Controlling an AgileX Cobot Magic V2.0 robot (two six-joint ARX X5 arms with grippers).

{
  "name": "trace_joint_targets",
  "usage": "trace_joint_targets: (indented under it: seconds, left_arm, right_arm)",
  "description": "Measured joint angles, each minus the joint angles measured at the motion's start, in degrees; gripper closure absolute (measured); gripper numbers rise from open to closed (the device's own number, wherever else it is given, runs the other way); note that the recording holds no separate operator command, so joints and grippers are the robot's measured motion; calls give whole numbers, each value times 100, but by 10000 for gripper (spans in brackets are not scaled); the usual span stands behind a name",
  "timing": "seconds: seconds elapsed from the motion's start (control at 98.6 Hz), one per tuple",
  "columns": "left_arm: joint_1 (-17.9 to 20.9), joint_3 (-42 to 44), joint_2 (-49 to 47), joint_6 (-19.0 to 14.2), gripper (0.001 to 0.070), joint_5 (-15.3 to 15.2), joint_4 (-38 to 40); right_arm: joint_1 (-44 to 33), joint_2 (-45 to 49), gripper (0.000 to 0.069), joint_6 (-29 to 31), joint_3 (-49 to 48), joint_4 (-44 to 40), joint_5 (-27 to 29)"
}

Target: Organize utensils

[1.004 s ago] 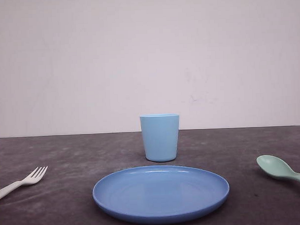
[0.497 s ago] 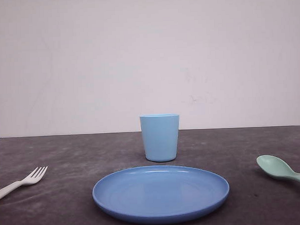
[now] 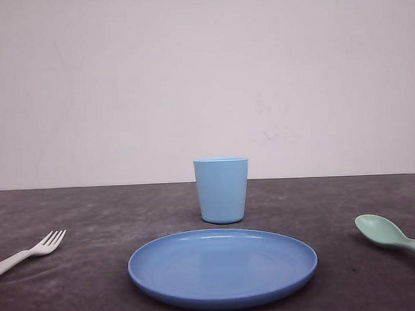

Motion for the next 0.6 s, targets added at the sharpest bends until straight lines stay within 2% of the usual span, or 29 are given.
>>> trace_joint_targets:
  seconds: [0.598]
  left_arm:
    - [0, 0, 0, -2, 687, 0, -2]
  right_arm:
    - [2, 0, 676, 28, 0, -2, -39]
